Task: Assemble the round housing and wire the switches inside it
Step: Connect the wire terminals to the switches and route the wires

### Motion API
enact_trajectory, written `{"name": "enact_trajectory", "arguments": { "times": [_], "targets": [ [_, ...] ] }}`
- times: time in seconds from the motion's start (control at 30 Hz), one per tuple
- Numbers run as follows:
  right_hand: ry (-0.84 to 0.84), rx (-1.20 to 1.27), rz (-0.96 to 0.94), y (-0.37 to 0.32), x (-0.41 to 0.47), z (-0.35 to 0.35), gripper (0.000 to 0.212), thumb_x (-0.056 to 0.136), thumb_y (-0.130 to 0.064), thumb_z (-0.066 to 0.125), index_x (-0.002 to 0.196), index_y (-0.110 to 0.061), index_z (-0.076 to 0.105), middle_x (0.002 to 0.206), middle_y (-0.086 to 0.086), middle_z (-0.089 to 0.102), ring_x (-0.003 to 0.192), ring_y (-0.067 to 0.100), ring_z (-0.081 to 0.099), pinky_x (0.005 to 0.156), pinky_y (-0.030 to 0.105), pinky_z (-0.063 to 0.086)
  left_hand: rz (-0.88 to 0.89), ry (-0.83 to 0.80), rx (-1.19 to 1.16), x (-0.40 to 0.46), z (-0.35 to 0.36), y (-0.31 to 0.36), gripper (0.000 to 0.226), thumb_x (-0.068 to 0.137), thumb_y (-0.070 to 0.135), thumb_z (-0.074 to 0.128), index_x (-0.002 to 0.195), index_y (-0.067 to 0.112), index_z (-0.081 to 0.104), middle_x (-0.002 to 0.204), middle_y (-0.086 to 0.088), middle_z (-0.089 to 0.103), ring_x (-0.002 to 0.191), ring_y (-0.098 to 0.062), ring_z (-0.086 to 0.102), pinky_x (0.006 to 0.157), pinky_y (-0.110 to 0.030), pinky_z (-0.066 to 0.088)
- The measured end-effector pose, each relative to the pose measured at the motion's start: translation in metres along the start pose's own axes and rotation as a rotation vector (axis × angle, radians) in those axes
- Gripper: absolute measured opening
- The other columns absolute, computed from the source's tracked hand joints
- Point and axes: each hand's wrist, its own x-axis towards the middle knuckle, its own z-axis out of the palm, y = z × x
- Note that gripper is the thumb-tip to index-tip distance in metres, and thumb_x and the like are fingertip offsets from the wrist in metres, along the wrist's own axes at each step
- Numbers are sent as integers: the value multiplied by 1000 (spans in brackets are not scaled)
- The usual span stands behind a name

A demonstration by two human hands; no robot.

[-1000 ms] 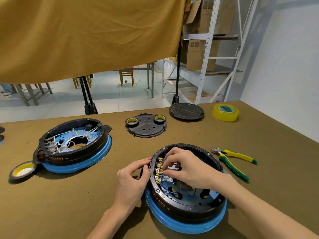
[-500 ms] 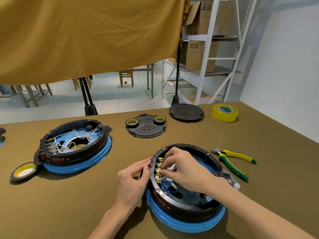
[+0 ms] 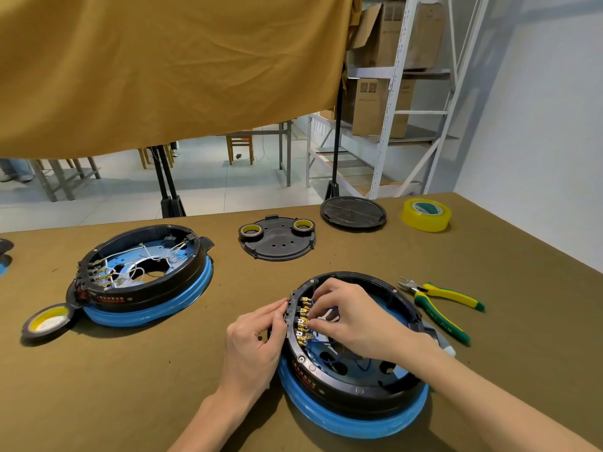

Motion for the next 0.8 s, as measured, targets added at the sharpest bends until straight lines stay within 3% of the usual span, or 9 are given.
{"name": "enact_trajectory", "arguments": {
  "times": [0.17, 0.33, 0.5, 0.8],
  "targets": [
    [-5, -59, 15, -4, 1, 1, 14, 95, -35, 71, 96, -23, 79, 115, -9, 56, 104, 5, 54, 91, 30, 51, 36, 19, 48, -1, 2, 1, 24, 102, 22, 56, 118, 17, 73, 122, 4, 73, 116, -4, 67, 97, -41, 58],
    [0, -110, 48, -12, 2, 4, 13, 97, -35, 69, 97, -25, 77, 115, -10, 53, 105, 7, 52, 93, 32, 48, 101, 17, 121, -5, 4, 4, 47, 104, 41, 40, 119, 12, 74, 122, 1, 73, 113, -7, 68, 93, -35, 59],
    [-4, -110, 78, -17, 4, 5, 12, 96, -35, 71, 94, -25, 77, 116, -10, 53, 104, 9, 52, 93, 38, 50, 126, 20, 130, -6, 3, 6, 44, 103, 40, 42, 120, 13, 73, 123, 0, 72, 112, -6, 67, 92, -32, 58],
    [-1, -123, 66, -17, 6, 7, 11, 96, -35, 71, 90, -27, 75, 121, -11, 51, 106, 9, 52, 92, 41, 51, 140, 15, 139, -6, 4, 7, 39, 103, 38, 40, 123, 18, 66, 125, -3, 72, 108, -9, 68, 89, -38, 59]
  ]
}}
